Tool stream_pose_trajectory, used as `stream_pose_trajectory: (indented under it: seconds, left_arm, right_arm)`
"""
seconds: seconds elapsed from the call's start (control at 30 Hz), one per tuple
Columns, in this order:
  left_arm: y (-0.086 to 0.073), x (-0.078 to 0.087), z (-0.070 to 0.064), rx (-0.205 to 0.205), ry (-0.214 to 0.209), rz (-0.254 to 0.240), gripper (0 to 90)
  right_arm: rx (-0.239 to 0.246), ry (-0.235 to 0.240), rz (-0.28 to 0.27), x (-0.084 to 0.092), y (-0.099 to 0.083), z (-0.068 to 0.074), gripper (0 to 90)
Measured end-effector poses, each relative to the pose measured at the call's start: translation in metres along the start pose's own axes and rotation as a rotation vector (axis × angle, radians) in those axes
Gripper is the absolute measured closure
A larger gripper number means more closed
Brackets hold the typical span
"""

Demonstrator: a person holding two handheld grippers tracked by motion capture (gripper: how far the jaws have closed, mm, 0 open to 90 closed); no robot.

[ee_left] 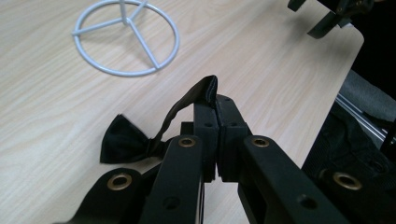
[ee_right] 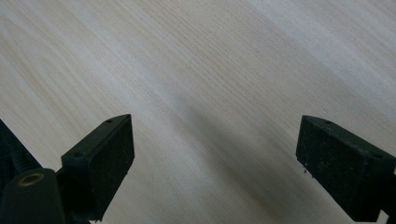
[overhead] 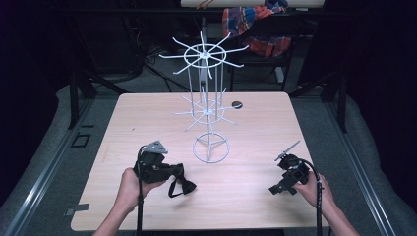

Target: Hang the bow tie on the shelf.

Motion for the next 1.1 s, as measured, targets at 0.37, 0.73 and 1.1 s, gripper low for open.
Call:
stream_pose_trajectory:
  seconds: [0.37, 0.73, 1.1]
  left_arm:
    - [0.001, 0.011, 0.017, 0.032, 0.038, -0.02, 88.9]
    - [0.004, 0.019, 0.031, 0.062, 0.069, -0.048, 88.9]
    - [0.011, 0.023, 0.046, 0.087, 0.102, -0.078, 88.9]
  right_arm:
    - [0.006, -0.005, 0.008, 0.001, -0.001, -0.001, 11.2]
    - [0.004, -0.007, 0.009, 0.001, -0.001, -0.001, 11.3]
    - [-0.001, -0.009, 0.009, 0.0, -0.001, -0.002, 11.2]
Point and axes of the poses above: each handheld gripper's, and its own axes: x roughly backward along the jaws, y roughly out of its top, z roughly to its left, the point moved 7 cm from there along -x, roughly forward along the jaws, and after that the axes turned 1 degree about -z, right-handed, at the moved point
